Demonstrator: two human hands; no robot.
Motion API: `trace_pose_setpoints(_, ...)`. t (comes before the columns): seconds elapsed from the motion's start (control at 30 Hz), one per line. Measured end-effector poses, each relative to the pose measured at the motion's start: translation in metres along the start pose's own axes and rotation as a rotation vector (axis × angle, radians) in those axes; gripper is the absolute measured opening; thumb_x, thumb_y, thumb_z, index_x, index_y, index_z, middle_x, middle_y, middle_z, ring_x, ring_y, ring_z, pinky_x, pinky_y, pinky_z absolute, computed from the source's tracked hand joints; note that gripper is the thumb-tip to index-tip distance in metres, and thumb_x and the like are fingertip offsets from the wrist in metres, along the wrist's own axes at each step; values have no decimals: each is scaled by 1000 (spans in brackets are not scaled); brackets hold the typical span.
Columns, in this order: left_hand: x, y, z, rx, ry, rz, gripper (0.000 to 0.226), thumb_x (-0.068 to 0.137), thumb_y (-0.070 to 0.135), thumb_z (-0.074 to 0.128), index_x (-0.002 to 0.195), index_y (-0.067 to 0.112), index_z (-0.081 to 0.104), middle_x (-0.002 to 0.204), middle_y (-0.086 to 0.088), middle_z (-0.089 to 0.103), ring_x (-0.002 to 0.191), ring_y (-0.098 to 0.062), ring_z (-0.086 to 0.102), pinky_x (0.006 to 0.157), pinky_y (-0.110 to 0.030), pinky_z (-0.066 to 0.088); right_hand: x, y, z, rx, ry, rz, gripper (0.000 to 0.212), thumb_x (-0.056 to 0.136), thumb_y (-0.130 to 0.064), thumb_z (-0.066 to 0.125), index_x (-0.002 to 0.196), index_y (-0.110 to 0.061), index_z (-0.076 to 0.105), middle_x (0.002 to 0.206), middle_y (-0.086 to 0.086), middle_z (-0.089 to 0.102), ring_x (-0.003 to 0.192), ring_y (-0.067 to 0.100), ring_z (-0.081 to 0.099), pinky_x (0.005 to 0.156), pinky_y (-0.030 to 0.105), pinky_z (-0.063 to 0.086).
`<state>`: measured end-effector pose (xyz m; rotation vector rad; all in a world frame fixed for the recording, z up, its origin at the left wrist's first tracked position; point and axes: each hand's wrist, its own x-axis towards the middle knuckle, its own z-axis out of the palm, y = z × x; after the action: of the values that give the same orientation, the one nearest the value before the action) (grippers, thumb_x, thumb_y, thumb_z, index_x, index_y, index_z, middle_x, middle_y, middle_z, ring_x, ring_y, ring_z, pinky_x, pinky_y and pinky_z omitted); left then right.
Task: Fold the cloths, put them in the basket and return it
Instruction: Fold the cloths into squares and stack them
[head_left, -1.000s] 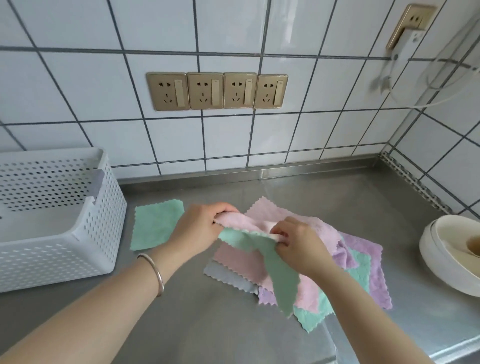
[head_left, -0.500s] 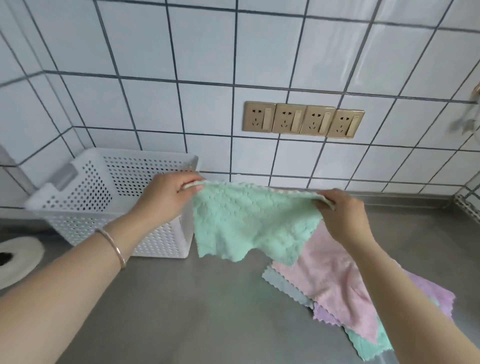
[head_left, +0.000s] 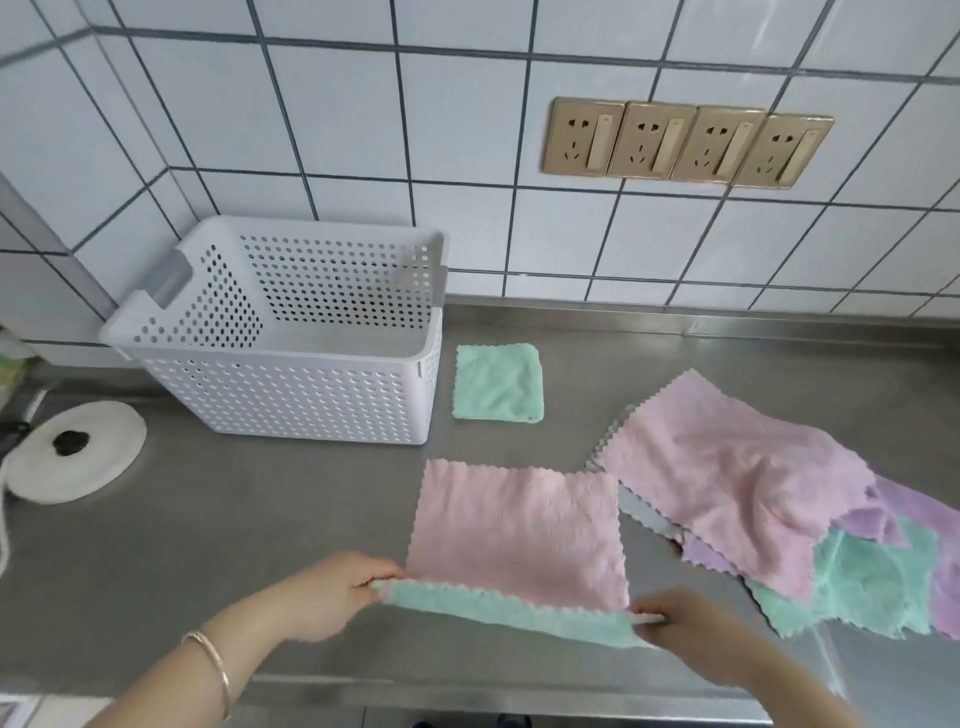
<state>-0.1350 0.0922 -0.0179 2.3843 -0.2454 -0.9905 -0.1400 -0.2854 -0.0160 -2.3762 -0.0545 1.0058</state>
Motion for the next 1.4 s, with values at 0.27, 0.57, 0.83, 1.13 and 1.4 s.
trace_pose_setpoints(0.27,15,-24,37,-5,-220,-158,25,86,37,46,64,25,48,68,11,47,66,-10,40,64,-31,39,15,15,24,-155,-172,147,46,84,-25,53,44,-23,29,43,-7,31,44,3,26,51,21,22)
trace_pose_setpoints(0.57,71,-10,18,-434,219,-224,22,95,14,46,101,1,62,92,-8,64,85,-21,60,80,-34,52,61,7,6,168,243,199,33,89,-19,59,57,-18,49,50,-5,39,43,9,32,43,20,23)
trace_pose_setpoints(0.83,105,-6,17,-325,360,-307,16,92,17,52,99,11,65,98,-13,68,81,-25,59,75,-30,48,84,8,-3,290,312,232,8,89,-18,58,90,-24,63,71,2,61,58,16,50,51,24,37)
trace_pose_setpoints(1.13,118,-8,17,-162,379,-383,24,93,20,48,112,9,58,116,-9,64,107,-28,58,76,-27,39,92,6,-6,376,396,216,18,88,-24,59,74,-33,61,69,1,63,61,20,53,55,26,38)
trace_pose_setpoints(1.4,121,-4,14,-143,327,-434,34,96,15,40,128,5,46,135,-14,52,123,-29,48,97,-29,38,106,3,-7,394,473,166,10,89,-28,59,82,-35,62,73,4,65,65,22,54,58,28,38)
